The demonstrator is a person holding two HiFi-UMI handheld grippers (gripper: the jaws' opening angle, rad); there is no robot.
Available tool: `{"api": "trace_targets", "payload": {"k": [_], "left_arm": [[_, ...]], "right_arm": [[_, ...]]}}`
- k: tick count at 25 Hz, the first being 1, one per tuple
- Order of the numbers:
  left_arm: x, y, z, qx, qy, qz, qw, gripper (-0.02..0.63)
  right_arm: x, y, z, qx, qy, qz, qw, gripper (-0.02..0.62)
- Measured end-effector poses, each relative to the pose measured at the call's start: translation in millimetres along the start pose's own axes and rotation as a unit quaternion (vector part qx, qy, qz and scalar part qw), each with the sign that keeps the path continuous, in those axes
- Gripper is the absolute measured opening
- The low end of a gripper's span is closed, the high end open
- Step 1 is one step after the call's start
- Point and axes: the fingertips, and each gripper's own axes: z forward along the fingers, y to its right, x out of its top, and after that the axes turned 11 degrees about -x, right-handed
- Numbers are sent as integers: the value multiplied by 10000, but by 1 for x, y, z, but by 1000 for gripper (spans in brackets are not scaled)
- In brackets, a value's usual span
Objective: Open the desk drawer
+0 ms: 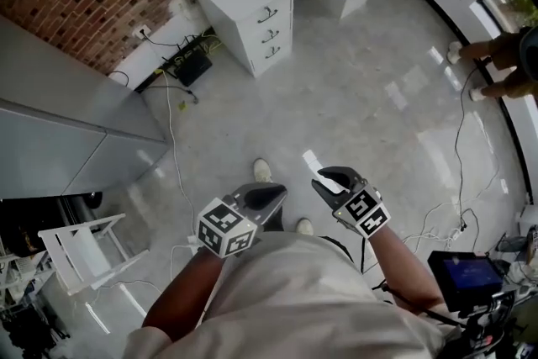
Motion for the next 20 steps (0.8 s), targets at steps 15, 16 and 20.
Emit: {"api": "trace_targets", "payload": {"k": [15, 16, 20], "left_arm": [[131, -246, 12, -547, -501, 95, 9972, 15], [135, -256, 19, -558, -508, 44, 9971, 15], [149, -288, 48, -582, -636, -1, 9963, 15]], "right_arm": [[72, 192, 254, -348, -115, 2236, 9740, 83], [67, 206, 269, -334, -139, 2481, 9681, 83], [49, 261, 328, -302, -5, 3590, 9328, 83]]}}
